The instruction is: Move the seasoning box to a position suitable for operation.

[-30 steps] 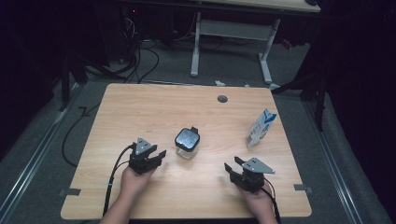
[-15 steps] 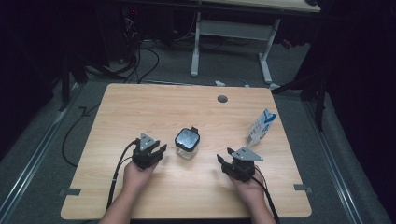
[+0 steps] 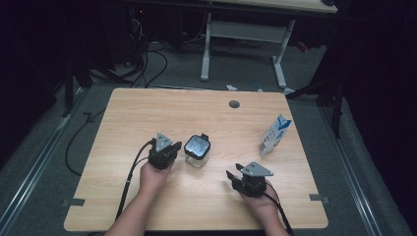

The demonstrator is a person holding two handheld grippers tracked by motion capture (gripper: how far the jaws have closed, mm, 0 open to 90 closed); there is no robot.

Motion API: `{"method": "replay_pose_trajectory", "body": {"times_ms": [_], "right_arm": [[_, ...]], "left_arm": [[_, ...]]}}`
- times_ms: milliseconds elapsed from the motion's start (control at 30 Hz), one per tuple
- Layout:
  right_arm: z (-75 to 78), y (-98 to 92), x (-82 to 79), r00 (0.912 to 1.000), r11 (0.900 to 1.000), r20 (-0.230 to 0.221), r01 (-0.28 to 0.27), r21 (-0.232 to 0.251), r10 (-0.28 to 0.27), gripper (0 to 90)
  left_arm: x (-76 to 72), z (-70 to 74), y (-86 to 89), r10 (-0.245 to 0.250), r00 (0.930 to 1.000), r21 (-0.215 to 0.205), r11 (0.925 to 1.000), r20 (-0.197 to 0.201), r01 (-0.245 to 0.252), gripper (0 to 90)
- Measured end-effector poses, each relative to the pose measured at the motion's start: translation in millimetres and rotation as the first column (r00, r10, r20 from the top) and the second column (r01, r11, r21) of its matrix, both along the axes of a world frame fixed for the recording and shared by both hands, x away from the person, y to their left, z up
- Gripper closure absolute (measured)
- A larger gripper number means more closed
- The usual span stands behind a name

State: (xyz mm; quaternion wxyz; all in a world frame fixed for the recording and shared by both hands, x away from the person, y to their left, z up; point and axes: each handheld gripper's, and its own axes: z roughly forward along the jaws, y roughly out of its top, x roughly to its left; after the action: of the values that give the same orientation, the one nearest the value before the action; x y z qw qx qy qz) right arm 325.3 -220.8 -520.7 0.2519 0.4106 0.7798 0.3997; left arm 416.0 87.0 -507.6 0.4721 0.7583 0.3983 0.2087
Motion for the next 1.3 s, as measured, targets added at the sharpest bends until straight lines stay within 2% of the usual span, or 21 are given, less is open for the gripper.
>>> {"method": "replay_pose_trajectory", "body": {"times_ms": [167,400,467,533,600,700,767,833,867,1033,1133,1167,1267,1300], "right_arm": [[0.1,-5.0,0.4,0.9999,1.000,0.002,0.011,0.022,-0.011,54.9],[0.0,-7.8,1.4,0.9995,0.999,-0.001,0.030,0.032,-0.030,53.6],[0.6,-8.7,1.5,0.9993,0.999,0.003,0.036,0.033,-0.036,53.0],[0.8,-8.9,1.4,0.9993,0.999,0.003,0.038,0.035,-0.038,52.9],[1.1,-9.5,1.6,0.9993,0.999,0.006,0.038,0.036,-0.038,52.6],[1.0,-9.5,1.6,0.9992,0.999,0.006,0.039,0.035,-0.040,52.2],[1.4,-9.5,1.2,0.9992,0.999,0.006,0.040,0.034,-0.040,52.0],[2.3,-10.0,0.7,0.9990,0.998,0.010,0.043,0.036,-0.043,51.8],[2.9,-10.6,0.7,0.9991,0.999,0.012,0.040,0.035,-0.040,51.7],[3.5,-11.2,0.6,0.9989,0.998,0.013,0.044,0.038,-0.044,51.3],[3.3,-10.9,0.5,0.9991,0.999,0.011,0.040,0.035,-0.040,51.2],[2.7,-10.3,0.5,0.9992,0.999,0.011,0.039,0.035,-0.039,51.1],[2.5,-10.1,0.3,0.9993,0.999,0.009,0.036,0.035,-0.036,51.0],[2.4,-10.0,0.0,0.9993,0.999,0.007,0.036,0.036,-0.036,50.9]], "left_arm": [[-0.7,-1.5,-5.3,-0.036,0.9994,-0.030,0.9989,0.000,0.036,90.0],[-8.2,-1.0,-6.4,-0.042,0.9991,-0.047,0.9980,-0.001,0.042,90.0],[-16.9,-0.1,-7.8,-0.042,0.9991,-0.050,0.9979,-0.004,0.042,90.0],[-19.4,0.2,-8.4,-0.044,0.9990,-0.055,0.9976,-0.003,0.044,90.0],[-31.4,2.3,-11.3,-0.051,0.9987,-0.055,0.9972,0.007,0.051,90.0],[-39.3,4.0,-14.5,-0.052,0.9985,-0.040,0.9978,0.017,0.053,90.0],[-41.0,7.6,-14.9,-0.037,0.9989,-0.030,0.9988,0.029,0.038,90.0],[-40.2,10.5,-15.0,-0.019,0.9991,-0.029,0.9994,0.037,0.020,89.9],[-35.8,17.9,-15.6,0.003,0.9987,-0.029,0.9996,0.050,-0.001,89.9],[-16.8,36.3,-26.5,0.019,0.9976,-0.029,0.9994,0.067,-0.017,90.0],[-8.5,40.4,-34.6,0.022,0.9976,-0.026,0.9995,0.066,-0.020,90.0],[0.5,41.7,-41.8,0.026,0.9980,-0.017,0.9995,0.058,-0.025,90.0],[8.7,40.2,-47.7,0.031,0.9988,-0.001,0.9995,0.039,-0.031,90.0],[14.4,37.5,-52.8,0.029,0.9994,0.017,0.9994,0.019,-0.029,90.0]]}}
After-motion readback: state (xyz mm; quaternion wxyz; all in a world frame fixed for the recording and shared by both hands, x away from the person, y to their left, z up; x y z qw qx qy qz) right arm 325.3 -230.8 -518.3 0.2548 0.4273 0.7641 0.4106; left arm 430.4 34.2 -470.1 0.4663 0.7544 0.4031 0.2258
